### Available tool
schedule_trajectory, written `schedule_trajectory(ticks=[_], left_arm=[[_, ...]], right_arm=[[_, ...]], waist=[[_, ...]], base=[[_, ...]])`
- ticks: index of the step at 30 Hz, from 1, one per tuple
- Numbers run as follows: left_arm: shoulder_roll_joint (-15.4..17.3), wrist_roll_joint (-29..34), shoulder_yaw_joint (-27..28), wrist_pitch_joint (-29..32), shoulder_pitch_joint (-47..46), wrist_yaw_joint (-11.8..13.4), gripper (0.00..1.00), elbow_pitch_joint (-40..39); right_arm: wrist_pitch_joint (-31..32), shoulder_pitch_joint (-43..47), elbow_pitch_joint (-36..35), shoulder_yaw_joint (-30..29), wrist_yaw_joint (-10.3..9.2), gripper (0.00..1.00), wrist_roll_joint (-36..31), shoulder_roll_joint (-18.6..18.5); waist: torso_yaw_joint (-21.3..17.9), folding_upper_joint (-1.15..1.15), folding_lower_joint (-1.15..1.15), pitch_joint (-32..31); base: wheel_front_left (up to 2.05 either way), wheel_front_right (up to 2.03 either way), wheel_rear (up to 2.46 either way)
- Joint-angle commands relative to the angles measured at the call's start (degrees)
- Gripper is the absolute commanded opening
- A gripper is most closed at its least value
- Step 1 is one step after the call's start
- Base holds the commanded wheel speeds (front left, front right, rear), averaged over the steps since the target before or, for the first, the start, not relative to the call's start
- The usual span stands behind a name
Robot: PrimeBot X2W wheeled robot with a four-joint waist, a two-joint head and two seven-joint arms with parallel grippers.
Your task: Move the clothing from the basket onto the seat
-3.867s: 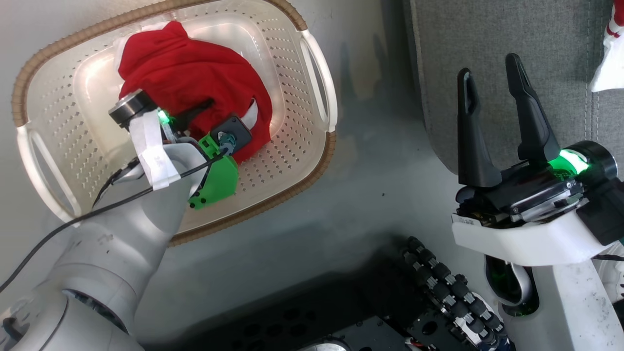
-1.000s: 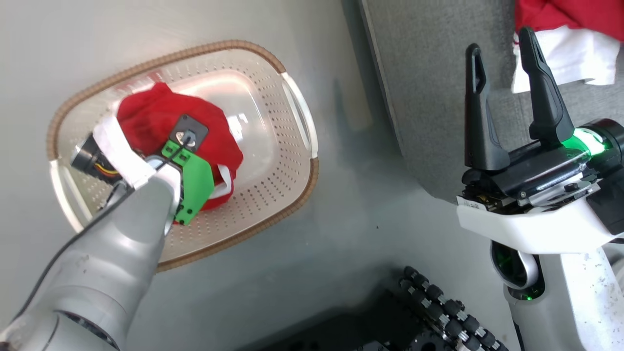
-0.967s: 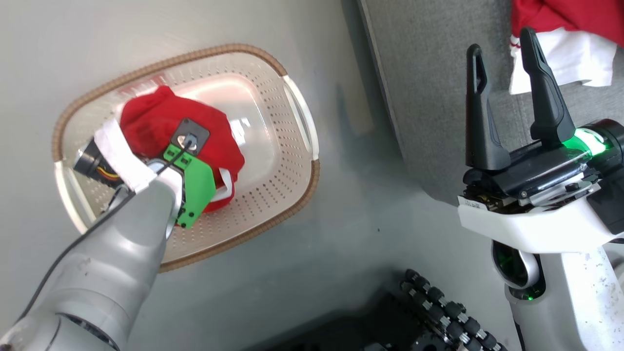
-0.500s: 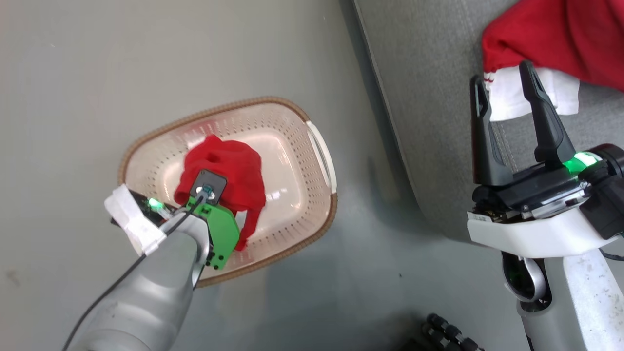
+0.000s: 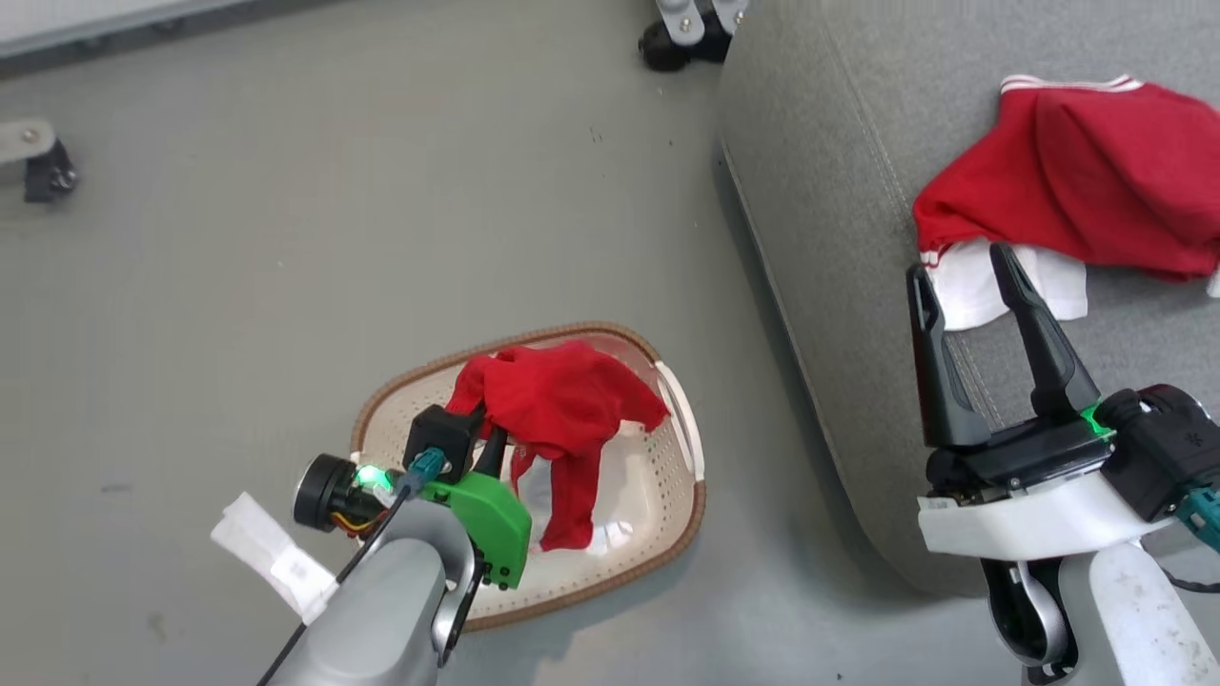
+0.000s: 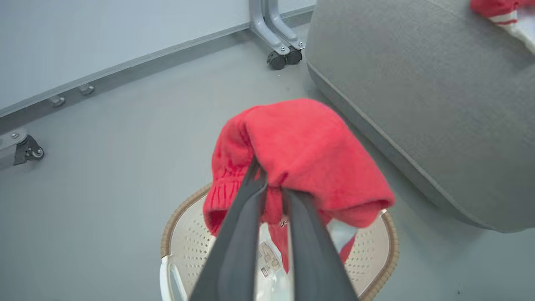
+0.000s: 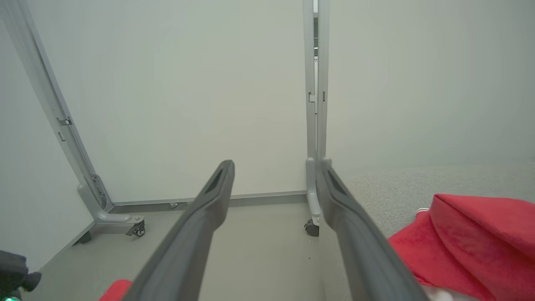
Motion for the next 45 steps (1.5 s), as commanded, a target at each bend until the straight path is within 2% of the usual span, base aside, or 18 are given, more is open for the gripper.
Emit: schedule_trajectory(ticks=[1, 8, 17, 22, 25, 31, 36, 41, 45], left_arm=[[0.4, 1.4, 1.2, -0.2, 2.3, 0.3, 0.0, -2.1], [-0.2, 6.6, 10.7, -0.2, 11.6, -0.5, 0.0, -15.7], [-1.3, 12.0, 21.3, -0.2, 17.8, -2.9, 0.0, -31.3], [-1.6, 12.4, 25.0, -0.1, 19.3, -3.9, 0.0, -38.7], [-1.6, 11.3, 26.6, -0.1, 19.5, -3.4, 0.0, -43.8], [-1.6, 11.0, 27.8, -0.1, 18.4, -3.1, 0.0, -51.0], [-1.6, 10.5, 26.4, -0.1, 17.1, -2.5, 0.0, -55.6], [-1.6, 9.5, 23.1, -0.1, 16.2, -2.1, 0.0, -59.0], [-1.6, 8.5, 19.6, -0.1, 15.9, -3.2, 0.0, -59.2]], right_arm=[[-0.2, 1.4, 0.4, -0.1, -0.02, 1.0, 0.4, -0.4], [-0.2, 5.1, 1.8, 0.4, -0.02, 1.0, 1.1, -0.3], [-0.2, 7.8, 1.9, 0.2, -0.02, 1.0, 1.4, 0.3], [-0.2, 9.1, 1.7, -0.5, -0.02, 1.0, 1.4, 0.7], [-0.2, 9.7, 1.7, -0.7, -0.02, 1.0, 1.1, 0.8], [-0.2, 10.8, 1.8, -1.5, -0.02, 1.0, 1.0, 1.2], [-0.2, 11.7, 2.1, -1.8, -0.02, 1.0, 0.9, 1.4], [-0.1, 11.8, 2.2, -2.0, -0.02, 1.0, 0.9, 1.4], [-0.2, 11.9, 2.2, -1.9, -0.01, 1.0, 0.8, 1.4]], waist=[[3.8, 0.0, 0.01, -8.5], [4.5, 0.0, 0.01, -15.0], [4.8, 0.0, 0.01, -17.6], [5.2, 0.0, 0.01, -18.3], [5.2, 0.0, 0.01, -18.5], [5.5, 0.0, 0.01, -19.1], [5.8, 0.0, 0.01, -19.8], [5.8, 0.0, 0.01, -20.5], [5.3, 0.0, 0.01, -20.7]], base=[[0.0, 0.0, 0.0], [0.0, 0.0, 0.0], [0.0, 0.0, 0.0], [0.0, 0.0, 0.0], [0.0, 0.0, 0.0], [0.0, 0.0, 0.0], [0.0, 0.0, 0.0], [0.0, 0.0, 0.0], [0.0, 0.0, 0.0]])
